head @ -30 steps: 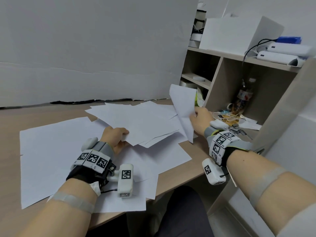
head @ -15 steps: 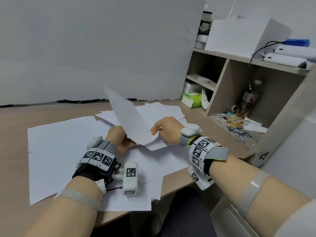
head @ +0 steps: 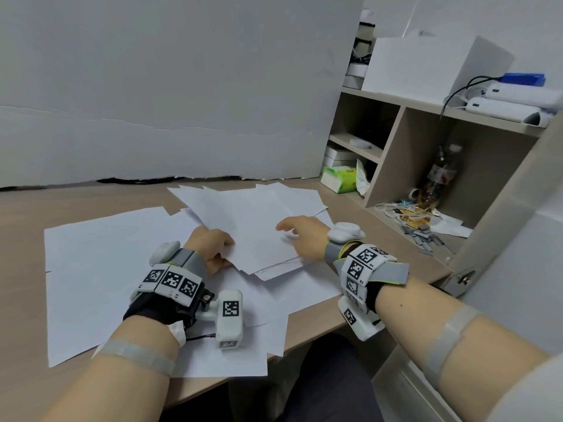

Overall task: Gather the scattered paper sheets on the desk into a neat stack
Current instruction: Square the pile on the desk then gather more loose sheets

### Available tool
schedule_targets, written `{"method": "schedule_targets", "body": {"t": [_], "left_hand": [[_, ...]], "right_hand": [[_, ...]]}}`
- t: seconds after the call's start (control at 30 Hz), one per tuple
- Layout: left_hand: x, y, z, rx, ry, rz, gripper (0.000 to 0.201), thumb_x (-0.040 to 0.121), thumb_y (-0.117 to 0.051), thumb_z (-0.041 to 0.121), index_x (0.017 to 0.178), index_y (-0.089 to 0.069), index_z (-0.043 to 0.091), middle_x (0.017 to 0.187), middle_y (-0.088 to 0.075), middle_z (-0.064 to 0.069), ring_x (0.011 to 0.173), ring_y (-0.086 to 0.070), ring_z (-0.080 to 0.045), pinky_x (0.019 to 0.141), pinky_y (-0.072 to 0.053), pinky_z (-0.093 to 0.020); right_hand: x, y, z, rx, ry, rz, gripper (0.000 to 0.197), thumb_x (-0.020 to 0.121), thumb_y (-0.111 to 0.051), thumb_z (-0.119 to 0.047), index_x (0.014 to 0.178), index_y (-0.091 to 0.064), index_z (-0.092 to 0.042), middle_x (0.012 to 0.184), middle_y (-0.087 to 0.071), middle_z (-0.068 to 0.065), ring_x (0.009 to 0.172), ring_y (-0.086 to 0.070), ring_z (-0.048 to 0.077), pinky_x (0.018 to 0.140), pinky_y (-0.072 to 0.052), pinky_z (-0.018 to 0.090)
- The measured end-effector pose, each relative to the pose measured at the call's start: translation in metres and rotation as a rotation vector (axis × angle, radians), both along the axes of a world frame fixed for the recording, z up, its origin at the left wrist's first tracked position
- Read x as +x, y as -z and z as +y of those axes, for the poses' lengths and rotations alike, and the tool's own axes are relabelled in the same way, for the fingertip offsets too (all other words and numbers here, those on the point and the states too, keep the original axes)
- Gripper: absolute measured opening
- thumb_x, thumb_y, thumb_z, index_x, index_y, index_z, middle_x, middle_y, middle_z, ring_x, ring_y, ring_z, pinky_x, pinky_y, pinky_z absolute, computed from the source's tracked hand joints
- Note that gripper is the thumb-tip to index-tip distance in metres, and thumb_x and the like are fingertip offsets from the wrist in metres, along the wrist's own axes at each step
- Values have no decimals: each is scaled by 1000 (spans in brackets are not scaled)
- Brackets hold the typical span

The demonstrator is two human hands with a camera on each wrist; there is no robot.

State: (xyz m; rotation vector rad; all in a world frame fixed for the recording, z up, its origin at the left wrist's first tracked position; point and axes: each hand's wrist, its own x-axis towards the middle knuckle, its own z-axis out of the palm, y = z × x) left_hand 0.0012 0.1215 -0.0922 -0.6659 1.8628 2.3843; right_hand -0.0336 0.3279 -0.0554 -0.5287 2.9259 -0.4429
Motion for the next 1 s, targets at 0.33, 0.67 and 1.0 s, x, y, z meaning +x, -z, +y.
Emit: {"method": "schedule_targets", "body": {"t": [0.33,0.67,1.0], "left_hand": [[-4,-20,-64,-90,-362,86,20,89,-58,-2,81,-48,14,78,-50,-5,79,-55,-27,66,-49,-33],[19,-18,-121,-139,-368,98,17,92,-54,-4,85,-52,11,82,-52,-6,67,-56,-20,41,-48,-21],[39,-20,-121,-28,-367,149,18,90,-51,-13,88,-54,5,85,-61,-16,69,-62,-29,54,-57,-37]], "right_hand": [[-39,-11,13,-157,448,23,41,89,-60,-26,128,-54,-16,126,-59,10,112,-58,30,94,-47,35],[-58,15,-75,270,108,-153,131,33,-54,-90,143,-38,-21,145,-47,2,130,-47,30,104,-40,48],[-31,0,-92,441,75,-228,92,65,-65,-79,128,-49,-13,128,-54,4,120,-51,30,94,-42,40]]}}
